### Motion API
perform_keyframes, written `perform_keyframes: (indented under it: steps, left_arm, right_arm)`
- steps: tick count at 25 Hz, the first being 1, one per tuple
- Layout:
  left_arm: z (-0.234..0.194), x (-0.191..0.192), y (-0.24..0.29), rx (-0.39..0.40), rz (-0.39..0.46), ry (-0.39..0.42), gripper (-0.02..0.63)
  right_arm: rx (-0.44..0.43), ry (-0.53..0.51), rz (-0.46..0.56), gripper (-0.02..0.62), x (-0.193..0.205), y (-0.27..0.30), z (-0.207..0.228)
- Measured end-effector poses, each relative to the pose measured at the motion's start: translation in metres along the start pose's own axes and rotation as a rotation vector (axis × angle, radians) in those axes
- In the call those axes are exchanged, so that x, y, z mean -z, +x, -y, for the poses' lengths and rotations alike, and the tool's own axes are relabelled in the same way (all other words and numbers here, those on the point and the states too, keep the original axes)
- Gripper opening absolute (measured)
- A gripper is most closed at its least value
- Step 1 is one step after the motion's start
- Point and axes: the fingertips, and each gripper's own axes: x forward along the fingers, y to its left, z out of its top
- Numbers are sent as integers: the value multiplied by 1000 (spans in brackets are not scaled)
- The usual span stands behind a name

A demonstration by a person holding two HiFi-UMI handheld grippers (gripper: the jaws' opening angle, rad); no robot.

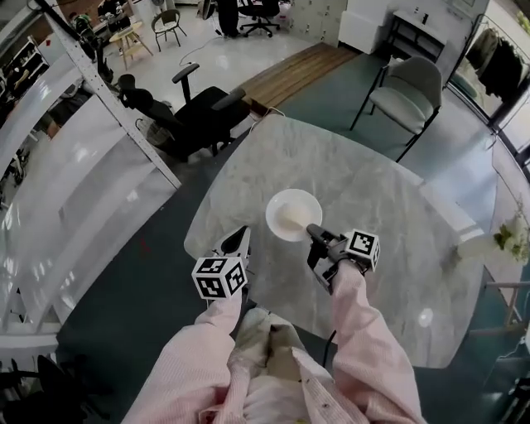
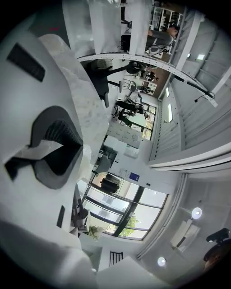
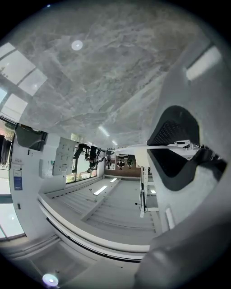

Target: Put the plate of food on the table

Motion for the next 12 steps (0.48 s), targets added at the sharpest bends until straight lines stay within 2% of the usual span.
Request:
perform_keyframes:
  steps: [5,12]
  left_arm:
    - [-19,26,28,-10,-71,-42,-8]
    - [-27,50,49,-13,-141,-77,-9]
  right_arm:
    - [30,46,23,15,-11,24,34]
    - [70,50,15,15,-14,34,57]
